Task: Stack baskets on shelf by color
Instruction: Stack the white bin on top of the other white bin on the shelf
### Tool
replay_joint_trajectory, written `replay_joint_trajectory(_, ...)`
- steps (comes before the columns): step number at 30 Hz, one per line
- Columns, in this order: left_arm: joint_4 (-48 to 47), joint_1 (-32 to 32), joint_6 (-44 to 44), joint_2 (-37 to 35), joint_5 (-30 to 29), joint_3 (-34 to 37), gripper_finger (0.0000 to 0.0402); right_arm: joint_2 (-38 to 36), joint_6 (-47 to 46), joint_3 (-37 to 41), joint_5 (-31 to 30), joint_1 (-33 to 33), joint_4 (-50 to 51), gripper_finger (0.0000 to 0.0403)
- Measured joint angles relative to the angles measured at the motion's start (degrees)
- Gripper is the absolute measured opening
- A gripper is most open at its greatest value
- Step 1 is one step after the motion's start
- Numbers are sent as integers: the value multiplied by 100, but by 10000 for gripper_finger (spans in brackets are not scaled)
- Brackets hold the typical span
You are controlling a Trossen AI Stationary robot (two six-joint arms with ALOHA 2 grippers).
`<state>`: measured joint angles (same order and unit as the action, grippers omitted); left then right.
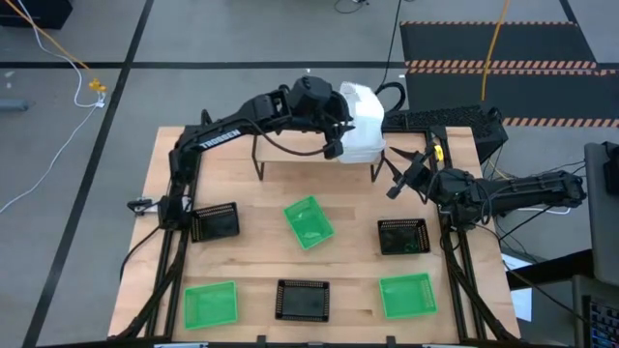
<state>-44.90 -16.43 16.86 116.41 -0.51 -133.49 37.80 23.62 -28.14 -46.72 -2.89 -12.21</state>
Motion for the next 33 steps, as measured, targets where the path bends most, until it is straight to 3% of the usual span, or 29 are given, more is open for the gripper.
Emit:
replay_joint_trajectory(4, -5, 7, 108, -61, -85, 0, 127, 0, 4, 0, 1, 0, 2, 141)
replay_joint_trajectory(13, -432, 142, 386, -573, -891, 0, 163, -16, 441, 0, 2, 0, 9, 141)
replay_joint_trajectory(19, -1019, 123, -132, -868, -837, 35, 172, -19, 725, -409, 2, -24, 78, 141)
replay_joint_trajectory(22, -967, 114, -196, -865, -631, 432, 173, 50, 911, -874, 2, -22, 381, 141)
replay_joint_trajectory(27, -232, 167, 57, -834, -534, 1532, 173, 247, 1010, -1844, 2, -22, 1159, 141)
replay_joint_trajectory(33, 1410, 173, -308, -836, -517, 2367, 173, 400, 343, -2495, 2, -22, 2209, 141)
